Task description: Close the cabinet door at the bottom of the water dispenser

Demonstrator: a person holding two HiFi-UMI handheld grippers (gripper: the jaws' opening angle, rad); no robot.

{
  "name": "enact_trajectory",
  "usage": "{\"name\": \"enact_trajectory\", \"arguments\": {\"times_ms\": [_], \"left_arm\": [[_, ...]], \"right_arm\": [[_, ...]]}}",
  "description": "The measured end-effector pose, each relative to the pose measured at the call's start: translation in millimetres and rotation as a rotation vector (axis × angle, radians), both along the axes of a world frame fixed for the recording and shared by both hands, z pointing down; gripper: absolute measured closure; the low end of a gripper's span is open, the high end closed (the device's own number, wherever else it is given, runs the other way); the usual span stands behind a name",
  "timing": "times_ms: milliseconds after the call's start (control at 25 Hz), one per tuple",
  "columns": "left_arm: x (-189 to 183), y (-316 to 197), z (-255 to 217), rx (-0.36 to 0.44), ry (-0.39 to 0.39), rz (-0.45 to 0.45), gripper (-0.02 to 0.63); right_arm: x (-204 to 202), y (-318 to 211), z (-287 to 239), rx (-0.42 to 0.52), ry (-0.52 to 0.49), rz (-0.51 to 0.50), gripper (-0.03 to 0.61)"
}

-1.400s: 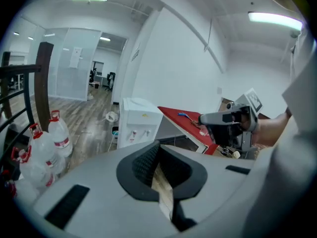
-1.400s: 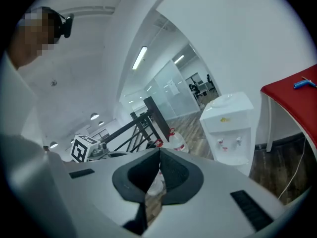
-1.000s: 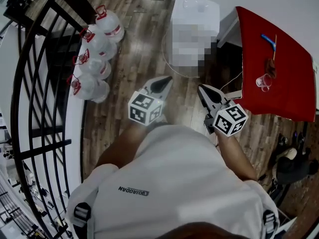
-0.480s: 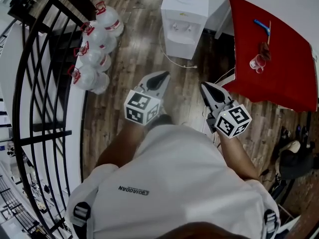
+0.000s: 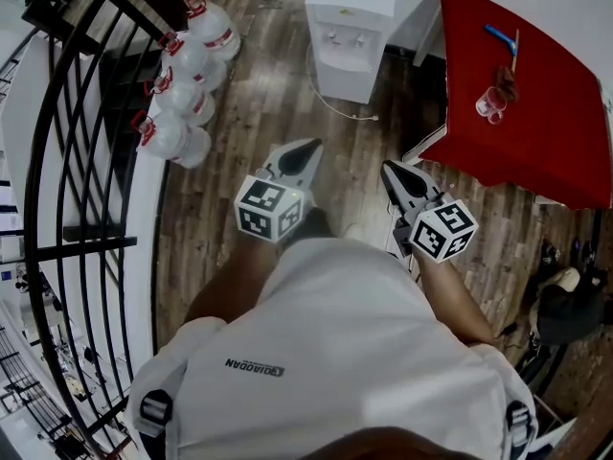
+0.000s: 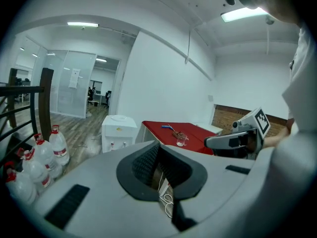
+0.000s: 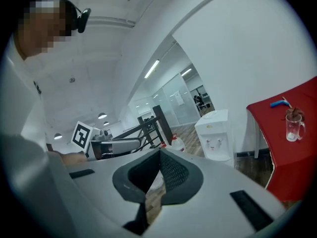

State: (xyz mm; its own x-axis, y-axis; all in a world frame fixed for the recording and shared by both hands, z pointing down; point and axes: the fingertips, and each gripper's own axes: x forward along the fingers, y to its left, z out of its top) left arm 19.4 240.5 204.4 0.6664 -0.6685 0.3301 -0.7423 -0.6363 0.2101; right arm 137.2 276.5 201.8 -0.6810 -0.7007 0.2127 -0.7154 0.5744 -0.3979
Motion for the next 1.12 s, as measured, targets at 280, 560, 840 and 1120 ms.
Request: {"name": "enact_trajectory", "arguments": {"times_ms": [280,560,840,1120], "left_arm": [[9,12,2,-0.014,0.014,-0.002,0.614],[15,15,-5,0.035,-0.037,0.005,0.614],[14,15,-3,0.013,-0.021,0.003,0.614],[20,15,-7,0.032,-0.026,0.016,0.614]], "right_arm": [[5,11,3,0.016,0.024,-0.007,0.557],[10,14,-3,0.040,0.028,-0.006,0.557],[14,13,-2,0.035,0.013,0.004,0.557],[15,15,-5,0.051,0.039,0.004,0.557]]}}
